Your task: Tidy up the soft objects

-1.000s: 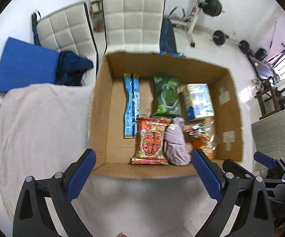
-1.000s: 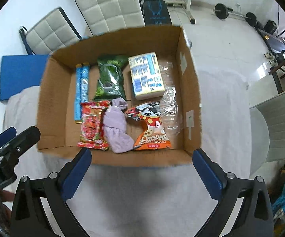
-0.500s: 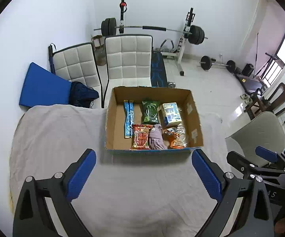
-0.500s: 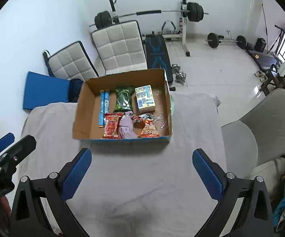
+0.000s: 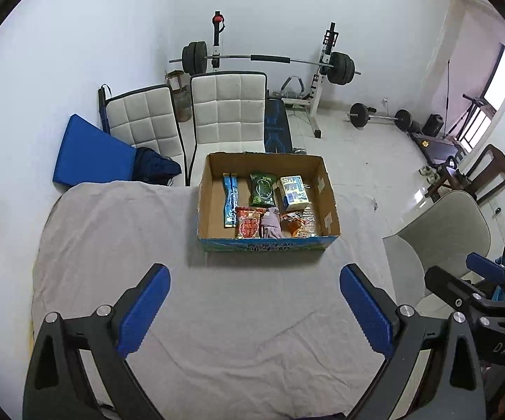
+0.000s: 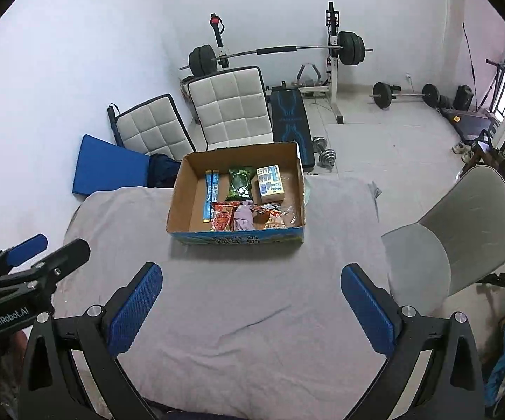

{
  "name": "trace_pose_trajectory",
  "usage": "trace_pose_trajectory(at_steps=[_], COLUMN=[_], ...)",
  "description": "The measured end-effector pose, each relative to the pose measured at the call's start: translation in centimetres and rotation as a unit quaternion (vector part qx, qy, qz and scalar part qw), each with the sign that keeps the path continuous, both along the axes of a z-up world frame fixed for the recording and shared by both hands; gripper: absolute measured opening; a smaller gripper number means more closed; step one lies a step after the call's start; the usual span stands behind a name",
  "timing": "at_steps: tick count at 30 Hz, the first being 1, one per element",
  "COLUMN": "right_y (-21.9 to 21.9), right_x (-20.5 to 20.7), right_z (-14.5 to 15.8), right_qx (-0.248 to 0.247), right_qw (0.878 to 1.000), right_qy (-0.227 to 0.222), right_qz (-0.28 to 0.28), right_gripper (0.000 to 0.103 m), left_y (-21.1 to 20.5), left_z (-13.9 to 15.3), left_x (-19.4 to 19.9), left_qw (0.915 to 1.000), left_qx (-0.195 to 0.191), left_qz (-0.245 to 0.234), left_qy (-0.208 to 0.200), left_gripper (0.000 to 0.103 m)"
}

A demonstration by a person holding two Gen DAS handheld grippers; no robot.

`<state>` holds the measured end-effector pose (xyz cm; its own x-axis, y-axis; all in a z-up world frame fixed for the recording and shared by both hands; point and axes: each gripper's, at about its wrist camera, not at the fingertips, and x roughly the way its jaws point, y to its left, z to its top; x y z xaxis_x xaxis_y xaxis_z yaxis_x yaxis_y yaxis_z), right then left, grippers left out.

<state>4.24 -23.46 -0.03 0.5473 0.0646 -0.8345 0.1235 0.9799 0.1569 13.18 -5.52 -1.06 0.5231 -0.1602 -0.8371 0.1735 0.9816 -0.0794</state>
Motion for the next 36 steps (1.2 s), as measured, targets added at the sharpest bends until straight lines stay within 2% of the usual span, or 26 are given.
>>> trace_pose_trajectory(at_steps=[7, 16, 36], right_y=[-0.2, -0.6, -1.4], right_x=[-0.9, 0.9, 3.1], right_z=[1.8, 1.3, 0.2], right_qx=[-0.025, -0.037, -0.050], right_qw=[0.999, 0.998, 0.998], right_qy=[-0.026, -0.034, -0.031], right_qz=[-0.016, -0.027, -0.033], right_gripper=[0.103, 0.103, 0.103], left_y=[-0.1, -0.8, -0.4], left_z=[0.5, -0.4, -1.0], left_x=[-0.3, 1.1, 2.5], left_qw=[0.9998, 0.9991, 0.9989], left_qx=[0.002, 0.020, 0.017], left_qz=[0.009, 0.023, 0.036], left_qy=[-0.020, -0.031, -0.027], left_gripper=[0.099, 0.100, 0.100])
